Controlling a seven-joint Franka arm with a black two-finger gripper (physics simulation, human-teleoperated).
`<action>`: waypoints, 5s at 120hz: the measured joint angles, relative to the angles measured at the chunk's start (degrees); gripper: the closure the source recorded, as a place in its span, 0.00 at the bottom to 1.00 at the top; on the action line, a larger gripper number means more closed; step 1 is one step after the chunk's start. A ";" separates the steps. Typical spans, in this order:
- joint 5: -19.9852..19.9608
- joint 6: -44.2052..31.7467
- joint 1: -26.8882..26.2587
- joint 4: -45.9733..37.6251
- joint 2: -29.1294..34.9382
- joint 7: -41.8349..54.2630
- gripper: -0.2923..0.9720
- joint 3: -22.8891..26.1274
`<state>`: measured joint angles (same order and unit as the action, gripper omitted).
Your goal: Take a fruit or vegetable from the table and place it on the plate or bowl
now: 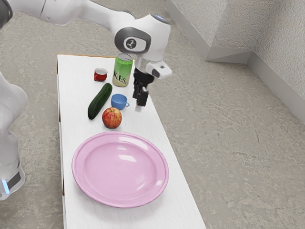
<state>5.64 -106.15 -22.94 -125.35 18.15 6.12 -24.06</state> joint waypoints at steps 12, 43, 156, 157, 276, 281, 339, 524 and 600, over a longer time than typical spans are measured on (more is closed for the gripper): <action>1.20 -0.62 1.78 -1.79 1.22 0.37 0.25 2.98; 1.96 7.82 -0.26 3.90 -3.03 0.47 0.25 3.50; -1.26 -4.13 7.16 -13.37 8.04 -0.99 0.25 2.84; -1.26 -4.10 7.14 -13.37 8.00 -1.00 0.25 2.81; -1.85 -2.11 1.51 -13.45 4.76 -1.33 0.25 -3.67; -1.87 -2.13 1.51 -13.45 4.53 -1.35 0.25 -3.73; -1.94 -4.55 1.14 -14.88 4.33 -1.52 0.25 -4.15; -4.65 -1.06 -11.04 -11.06 9.56 -8.50 0.46 8.60; -6.59 -19.00 -20.69 -13.36 2.08 -15.94 0.34 6.24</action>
<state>-0.95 -125.15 -43.64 -138.71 20.23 -9.82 -17.83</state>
